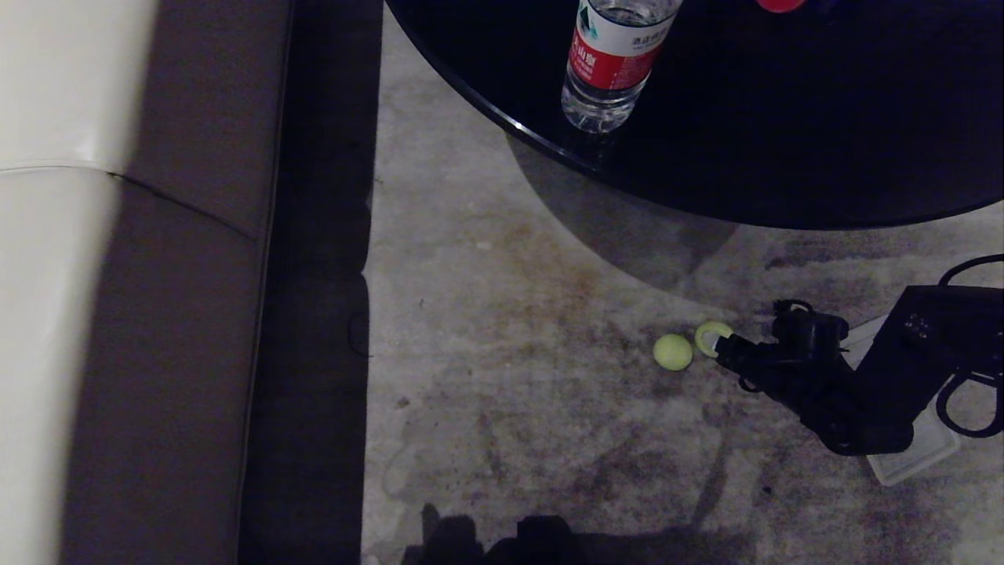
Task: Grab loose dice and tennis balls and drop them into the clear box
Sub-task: Pick up the ball on the floor
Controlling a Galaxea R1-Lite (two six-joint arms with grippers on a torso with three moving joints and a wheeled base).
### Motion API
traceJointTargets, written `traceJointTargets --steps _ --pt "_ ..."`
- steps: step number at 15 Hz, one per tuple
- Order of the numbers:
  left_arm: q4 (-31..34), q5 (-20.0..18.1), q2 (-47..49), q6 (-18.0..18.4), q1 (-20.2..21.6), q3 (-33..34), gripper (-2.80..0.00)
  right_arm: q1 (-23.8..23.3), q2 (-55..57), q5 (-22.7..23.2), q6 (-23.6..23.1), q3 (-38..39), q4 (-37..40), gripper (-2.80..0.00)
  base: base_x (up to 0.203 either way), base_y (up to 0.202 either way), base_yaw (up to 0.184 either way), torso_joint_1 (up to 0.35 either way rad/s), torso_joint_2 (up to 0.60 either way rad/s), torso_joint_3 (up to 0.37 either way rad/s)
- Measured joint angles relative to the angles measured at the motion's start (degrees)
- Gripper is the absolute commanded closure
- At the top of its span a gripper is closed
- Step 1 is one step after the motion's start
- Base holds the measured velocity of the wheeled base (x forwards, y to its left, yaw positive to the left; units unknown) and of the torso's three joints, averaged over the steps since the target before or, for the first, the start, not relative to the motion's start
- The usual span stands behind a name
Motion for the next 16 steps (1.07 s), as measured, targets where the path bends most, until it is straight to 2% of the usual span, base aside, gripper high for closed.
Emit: traceJointTargets --steps 4,11,12,16 --pt "0.0 0.0 0.0 0.0 0.0 0.0 0.00 0.0 4.4 -0.2 -0.1 -4.5 -4.9 -2.80 0.000 0.000 0.000 0.000 0.00 0.000" --pt "0.0 0.0 0.0 0.0 0.0 0.0 0.00 -0.1 9.2 -0.1 -0.1 -9.5 -5.3 -2.80 0.000 0.000 0.000 0.000 0.00 0.000" --pt "0.0 0.0 0.0 0.0 0.0 0.0 0.00 -0.1 9.8 -0.1 -0.1 -10.1 -5.4 0.00 0.000 0.000 0.000 0.000 0.00 0.000" --pt "0.0 0.0 0.0 0.0 0.0 0.0 0.00 -0.2 11.3 -0.3 -0.5 -11.8 -6.3 0.00 0.000 0.000 0.000 0.000 0.00 0.000"
